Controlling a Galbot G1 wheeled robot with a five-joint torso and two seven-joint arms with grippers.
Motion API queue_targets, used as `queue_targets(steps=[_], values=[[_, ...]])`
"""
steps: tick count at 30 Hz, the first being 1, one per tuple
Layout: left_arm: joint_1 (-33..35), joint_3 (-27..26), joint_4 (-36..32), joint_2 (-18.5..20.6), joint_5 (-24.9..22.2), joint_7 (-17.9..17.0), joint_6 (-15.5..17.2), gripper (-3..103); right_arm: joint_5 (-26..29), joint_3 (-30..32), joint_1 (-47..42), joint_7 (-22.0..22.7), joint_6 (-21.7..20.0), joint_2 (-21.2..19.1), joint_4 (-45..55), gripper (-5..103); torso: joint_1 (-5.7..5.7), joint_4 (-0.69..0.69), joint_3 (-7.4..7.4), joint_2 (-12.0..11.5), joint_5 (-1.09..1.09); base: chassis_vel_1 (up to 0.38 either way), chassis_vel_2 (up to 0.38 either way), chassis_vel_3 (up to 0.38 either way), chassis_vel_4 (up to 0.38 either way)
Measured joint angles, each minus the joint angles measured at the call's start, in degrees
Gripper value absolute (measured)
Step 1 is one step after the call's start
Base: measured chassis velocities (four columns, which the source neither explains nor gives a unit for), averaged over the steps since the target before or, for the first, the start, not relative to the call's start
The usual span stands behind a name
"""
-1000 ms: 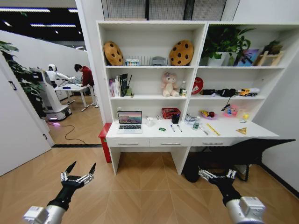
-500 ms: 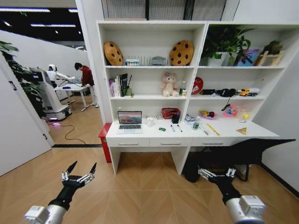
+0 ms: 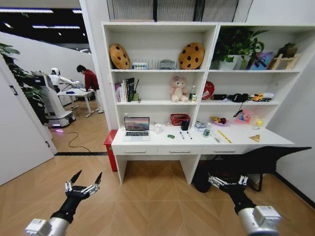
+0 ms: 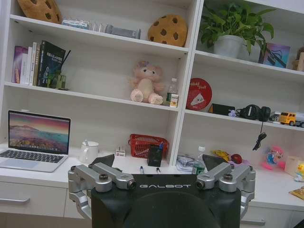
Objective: Organize the objects on the table.
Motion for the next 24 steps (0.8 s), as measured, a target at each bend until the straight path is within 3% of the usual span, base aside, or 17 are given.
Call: queue_targets(steps=[13,24], values=[[-0.1,0.5,-0.6,-0.3,1.0,0.1,0.2,100,0.3,0.6,-0.4,0.0,1.2,0.0,0.0,100,0.03,-0.01,0.0,0.0,-0.02,-0.211,0.216,0.214,-0.219],[-0.3,0.6,-0.2,-0.7,1.1,0.1,0.0,100,0.2,0.4,-0.5,0.0,1.2,0.0,0.0,100,0.05,0.0,0.02,0.0,0.01,-0.34,0.331,0.333,-0.332]])
